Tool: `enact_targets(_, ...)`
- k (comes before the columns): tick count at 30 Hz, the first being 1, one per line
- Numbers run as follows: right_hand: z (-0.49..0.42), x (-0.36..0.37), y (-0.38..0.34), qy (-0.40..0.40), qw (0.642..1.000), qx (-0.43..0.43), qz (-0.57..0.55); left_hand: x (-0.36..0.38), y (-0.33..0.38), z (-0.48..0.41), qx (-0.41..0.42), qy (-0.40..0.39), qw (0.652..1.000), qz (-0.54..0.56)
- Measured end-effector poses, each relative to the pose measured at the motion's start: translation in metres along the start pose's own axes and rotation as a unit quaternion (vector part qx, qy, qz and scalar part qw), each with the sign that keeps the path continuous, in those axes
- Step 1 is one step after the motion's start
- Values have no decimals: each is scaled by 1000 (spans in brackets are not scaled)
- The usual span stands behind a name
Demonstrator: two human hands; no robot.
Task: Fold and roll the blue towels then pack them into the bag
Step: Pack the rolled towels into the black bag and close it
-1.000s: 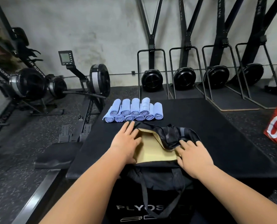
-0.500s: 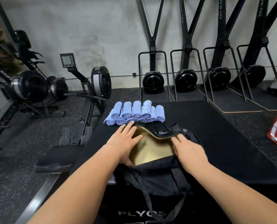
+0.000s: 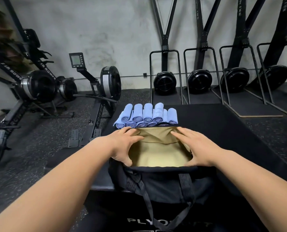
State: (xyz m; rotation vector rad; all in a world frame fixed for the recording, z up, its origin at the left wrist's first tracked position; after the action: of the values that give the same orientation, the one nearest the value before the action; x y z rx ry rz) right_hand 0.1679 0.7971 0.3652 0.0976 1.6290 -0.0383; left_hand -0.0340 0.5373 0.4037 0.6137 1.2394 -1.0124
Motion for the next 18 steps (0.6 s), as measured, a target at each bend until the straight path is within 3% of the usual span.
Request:
enact_targets(7, -60, 2, -22, 15, 997, -74, 25, 0, -48, 16, -70, -33, 997, -1)
enact_targets(12, -79, 8, -4, -40, 996, -59, 53, 32, -44, -4, -44, -13, 998, 31)
enact_targets(18, -64, 56, 5, -101, 995, -22, 11, 88, -43, -31, -8, -3, 998, 69)
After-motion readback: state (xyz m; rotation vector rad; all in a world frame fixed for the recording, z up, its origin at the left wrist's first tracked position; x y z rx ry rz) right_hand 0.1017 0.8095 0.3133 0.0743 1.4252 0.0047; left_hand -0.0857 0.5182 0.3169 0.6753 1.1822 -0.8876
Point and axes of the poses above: each hand's wrist, its own z-axis away from the middle knuckle, its own x-axis out of the palm, y = z × x, the point moved 1 cm from there along -z, towards the middle knuckle, and after that the axes turned 3 degrees about z, right-handed, at the moved point
